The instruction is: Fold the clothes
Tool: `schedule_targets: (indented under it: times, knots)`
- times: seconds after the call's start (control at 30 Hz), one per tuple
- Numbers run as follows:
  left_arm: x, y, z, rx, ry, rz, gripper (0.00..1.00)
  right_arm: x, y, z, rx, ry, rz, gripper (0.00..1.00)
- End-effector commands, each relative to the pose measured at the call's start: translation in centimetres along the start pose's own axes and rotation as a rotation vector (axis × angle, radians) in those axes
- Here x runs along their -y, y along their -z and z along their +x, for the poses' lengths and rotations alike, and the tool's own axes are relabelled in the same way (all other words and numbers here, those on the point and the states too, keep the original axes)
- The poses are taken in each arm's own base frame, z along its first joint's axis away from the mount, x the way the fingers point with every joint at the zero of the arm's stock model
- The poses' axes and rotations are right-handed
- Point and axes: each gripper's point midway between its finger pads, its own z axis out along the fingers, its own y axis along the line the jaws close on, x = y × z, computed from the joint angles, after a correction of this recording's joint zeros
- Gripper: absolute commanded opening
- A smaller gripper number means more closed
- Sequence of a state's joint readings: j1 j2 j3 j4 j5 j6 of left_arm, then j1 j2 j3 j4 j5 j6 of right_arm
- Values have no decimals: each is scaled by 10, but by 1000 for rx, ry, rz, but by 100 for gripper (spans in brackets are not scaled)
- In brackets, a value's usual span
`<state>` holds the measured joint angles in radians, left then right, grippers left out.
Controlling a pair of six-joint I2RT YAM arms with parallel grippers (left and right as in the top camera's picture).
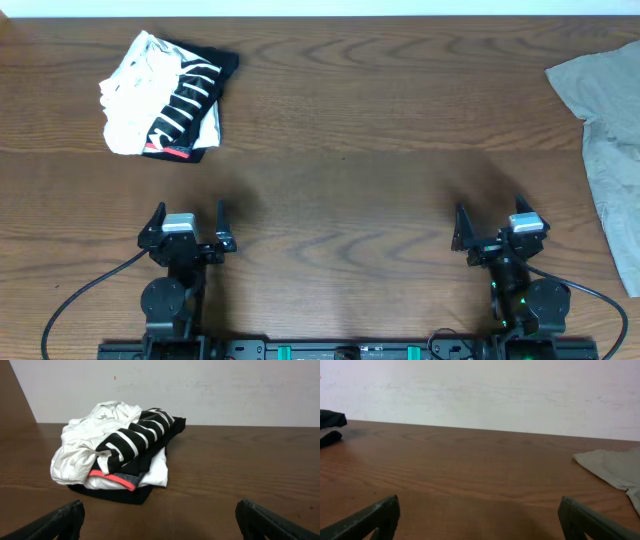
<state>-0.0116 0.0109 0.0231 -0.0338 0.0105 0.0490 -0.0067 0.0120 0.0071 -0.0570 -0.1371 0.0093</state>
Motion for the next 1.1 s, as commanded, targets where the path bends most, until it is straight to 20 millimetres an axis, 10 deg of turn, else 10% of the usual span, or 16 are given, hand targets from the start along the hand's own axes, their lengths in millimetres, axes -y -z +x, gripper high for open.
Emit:
schedule_targets:
  times: [0.0, 0.57, 1.07]
  knots:
    - [-6, -1, 16, -47, 8, -34, 98, -2, 0, 1, -3, 18, -7, 99]
    - [-6, -1, 16, -48, 8, -34, 98, 14, 1, -1, 4, 18, 87, 99]
    - [-6, -1, 16, -48, 8, -34, 98, 16, 42, -124, 133, -137, 125, 99]
